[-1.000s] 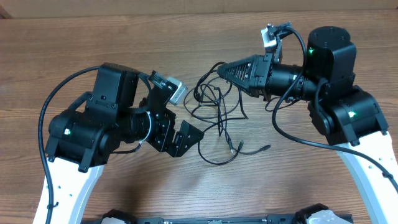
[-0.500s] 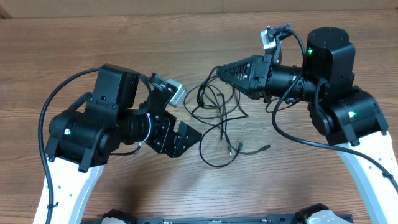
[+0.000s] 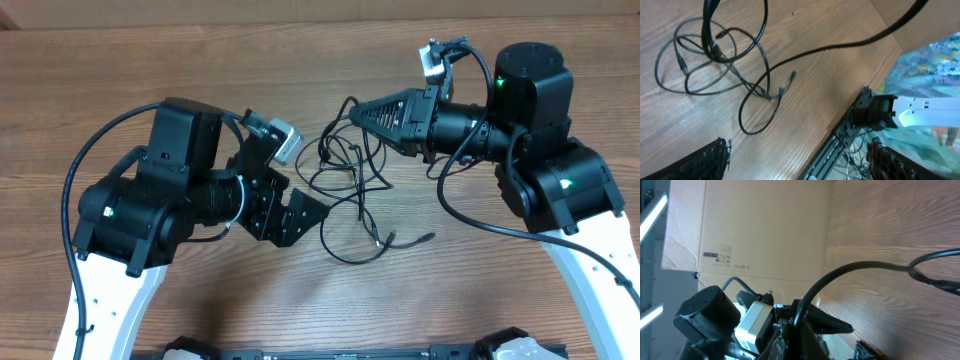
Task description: Untangle cables
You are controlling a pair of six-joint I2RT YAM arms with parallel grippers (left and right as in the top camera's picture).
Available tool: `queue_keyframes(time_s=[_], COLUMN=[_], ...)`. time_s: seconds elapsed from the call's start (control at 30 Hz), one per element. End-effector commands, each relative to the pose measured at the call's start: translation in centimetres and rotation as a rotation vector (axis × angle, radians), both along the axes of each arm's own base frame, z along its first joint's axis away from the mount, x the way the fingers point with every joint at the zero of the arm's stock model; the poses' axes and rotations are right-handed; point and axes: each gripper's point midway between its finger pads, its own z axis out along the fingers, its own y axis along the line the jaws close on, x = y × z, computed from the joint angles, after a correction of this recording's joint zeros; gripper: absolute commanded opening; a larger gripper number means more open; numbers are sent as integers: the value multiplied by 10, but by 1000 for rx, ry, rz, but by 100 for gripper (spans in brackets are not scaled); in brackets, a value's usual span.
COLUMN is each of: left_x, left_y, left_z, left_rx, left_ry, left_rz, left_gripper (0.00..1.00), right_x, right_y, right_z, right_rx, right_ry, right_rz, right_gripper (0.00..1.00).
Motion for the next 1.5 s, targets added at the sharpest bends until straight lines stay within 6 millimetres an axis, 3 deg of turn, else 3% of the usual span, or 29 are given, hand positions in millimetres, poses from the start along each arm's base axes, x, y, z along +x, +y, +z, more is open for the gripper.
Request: queue_keyframes(time_s=[0.0, 0.27, 0.5, 0.73, 0.93, 1.07, 1.27, 1.47], left_x=[4, 17, 62, 102, 137, 143, 151, 155], left_y=[-6, -9, 3, -2, 32, 41, 86, 108], left_z=[6, 12, -8, -16, -23, -22, -27, -22], left_rx=[-27, -39, 54, 51, 140, 168, 254, 267], left_ry=[-21, -80, -62, -83, -104, -132, -121, -141], left_rz=[-10, -6, 192, 271, 563, 613, 914, 1074], left_gripper=[90, 91, 90, 86, 88, 87, 86, 88], right_x=[-3, -5, -21, -35, -41, -43, -46, -54], right_y=[2, 7, 12, 14, 15, 15, 15, 15], right_z=[15, 37, 56, 65, 65, 66, 66, 66], right_rx=[43, 123, 196, 225, 232, 233, 234, 235], right_ry=[-1, -9, 3, 2, 34, 35, 38, 44], right_rz=[1, 31, 128, 213, 245, 255, 274, 321], right_gripper=[4, 4, 4, 4, 4, 4, 4, 4])
